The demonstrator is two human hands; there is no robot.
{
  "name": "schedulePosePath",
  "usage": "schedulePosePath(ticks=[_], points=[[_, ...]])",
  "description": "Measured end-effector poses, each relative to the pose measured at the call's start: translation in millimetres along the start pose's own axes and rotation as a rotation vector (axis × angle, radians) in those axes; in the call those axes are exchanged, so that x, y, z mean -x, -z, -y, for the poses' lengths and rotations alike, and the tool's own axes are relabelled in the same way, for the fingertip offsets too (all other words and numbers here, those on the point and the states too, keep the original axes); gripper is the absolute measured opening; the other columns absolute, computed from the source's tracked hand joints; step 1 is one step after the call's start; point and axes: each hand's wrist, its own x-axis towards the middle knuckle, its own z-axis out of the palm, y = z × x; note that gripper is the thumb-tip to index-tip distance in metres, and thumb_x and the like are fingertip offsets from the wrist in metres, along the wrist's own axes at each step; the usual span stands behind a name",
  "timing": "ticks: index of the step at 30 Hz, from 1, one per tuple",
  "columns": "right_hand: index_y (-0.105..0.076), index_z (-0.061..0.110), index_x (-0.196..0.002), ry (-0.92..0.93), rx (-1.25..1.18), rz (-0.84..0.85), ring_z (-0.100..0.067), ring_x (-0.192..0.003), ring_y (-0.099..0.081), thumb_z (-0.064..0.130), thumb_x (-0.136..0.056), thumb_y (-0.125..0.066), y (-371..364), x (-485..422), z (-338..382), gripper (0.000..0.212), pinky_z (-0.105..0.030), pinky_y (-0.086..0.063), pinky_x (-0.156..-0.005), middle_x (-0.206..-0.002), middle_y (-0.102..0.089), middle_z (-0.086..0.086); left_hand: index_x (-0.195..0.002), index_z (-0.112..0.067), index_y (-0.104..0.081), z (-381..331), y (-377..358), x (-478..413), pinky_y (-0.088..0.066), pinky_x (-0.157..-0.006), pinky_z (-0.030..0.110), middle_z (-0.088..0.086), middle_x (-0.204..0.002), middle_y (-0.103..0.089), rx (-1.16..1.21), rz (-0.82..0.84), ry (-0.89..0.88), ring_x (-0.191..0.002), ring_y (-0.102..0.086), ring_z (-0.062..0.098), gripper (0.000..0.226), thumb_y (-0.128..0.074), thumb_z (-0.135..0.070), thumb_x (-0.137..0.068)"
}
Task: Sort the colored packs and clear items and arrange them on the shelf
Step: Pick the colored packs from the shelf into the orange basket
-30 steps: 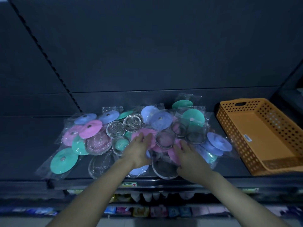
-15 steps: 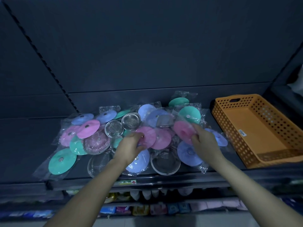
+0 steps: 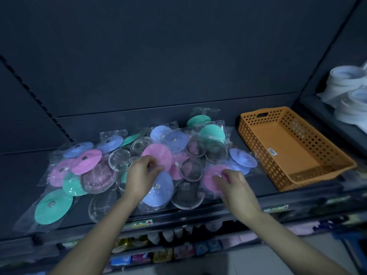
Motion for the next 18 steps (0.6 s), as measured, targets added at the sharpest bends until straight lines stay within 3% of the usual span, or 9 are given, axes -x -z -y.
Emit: schedulePosePath(ticks=[2, 5, 8, 10, 13, 15, 18], points=[[-0.052, 0.019, -0.126, 0.060, 0.148, 0.016, -0.029, -0.110, -0.040, 0.014, -0.079, -0.059, -3, -1, 4, 0.048, -0.030, -0.038, -0.083, -0.123, -0.047, -0.008, -0.078, -0.014, -0.063, -1, -1, 0, -0.037, -0.061, 0.021, -0.004, -0.074, -0.056, 0.045, 0.009, 0.031, -0.070, -0.053, 0.014, 0.013, -0.076, -0.015, -0.076], [-0.044, 0.022, -0.134, -0.039, 0.239, 0.054, -0.029, -0.110, -0.040, 0.022, -0.077, -0.061, -4, -12, 10, 0.060, -0.033, -0.038, -0.087, -0.125, -0.046, -0.007, -0.076, -0.012, -0.064, -3, -1, 1, -0.039, -0.060, 0.015, -0.002, -0.074, -0.058, 0.118, 0.009, 0.066, -0.069, -0.053, 0.012, 0.010, -0.075, -0.012, -0.077], [-0.038, 0.016, -0.137, -0.015, 0.338, 0.093, -0.032, -0.108, -0.041, 0.019, -0.082, -0.054, -6, -21, 15, 0.057, -0.036, -0.040, -0.085, -0.125, -0.046, -0.011, -0.072, -0.017, -0.063, -5, 1, 0, -0.038, -0.058, 0.010, -0.005, -0.071, -0.061, 0.245, 0.004, 0.149, -0.064, -0.052, 0.008, 0.014, -0.073, -0.009, -0.078], [-0.036, 0.013, -0.136, 0.031, 0.375, 0.113, -0.030, -0.107, -0.044, 0.016, -0.085, -0.047, -5, -23, 17, 0.052, -0.034, -0.038, -0.081, -0.123, -0.048, -0.011, -0.071, -0.017, -0.063, -5, 3, -1, -0.040, -0.059, 0.015, -0.003, -0.068, -0.061, 0.360, 0.010, 0.252, -0.061, -0.051, 0.009, 0.014, -0.071, -0.012, -0.081], [-0.044, 0.011, -0.125, 0.036, 0.240, 0.053, -0.028, -0.096, -0.052, 0.010, -0.085, -0.044, 6, -24, 18, 0.041, -0.034, -0.041, -0.068, -0.110, -0.054, -0.008, -0.073, -0.011, -0.061, -5, 4, 0, -0.037, -0.058, 0.025, 0.003, -0.068, -0.055, 0.572, -0.011, 0.401, -0.062, -0.046, 0.014, 0.015, -0.066, -0.014, -0.086], [-0.052, 0.011, -0.111, 0.020, 0.111, -0.031, -0.023, -0.081, -0.056, 0.005, -0.085, -0.045, 16, -27, 19, 0.028, -0.035, -0.045, -0.063, -0.095, -0.059, -0.005, -0.084, -0.002, -0.061, -5, 5, 1, -0.036, -0.060, 0.026, 0.009, -0.075, -0.054, 0.695, -0.033, 0.472, -0.068, -0.046, 0.017, 0.013, -0.064, -0.014, -0.088], [-0.058, 0.013, -0.101, -0.002, -0.093, -0.228, -0.007, -0.052, -0.044, -0.003, -0.084, -0.051, 28, -29, 23, 0.025, -0.025, -0.037, -0.045, -0.064, -0.048, 0.008, -0.090, 0.003, -0.061, -6, 7, -1, -0.039, -0.062, 0.026, 0.008, -0.078, -0.059, 0.680, -0.037, 0.464, -0.071, -0.050, 0.018, 0.018, -0.065, -0.014, -0.087]])
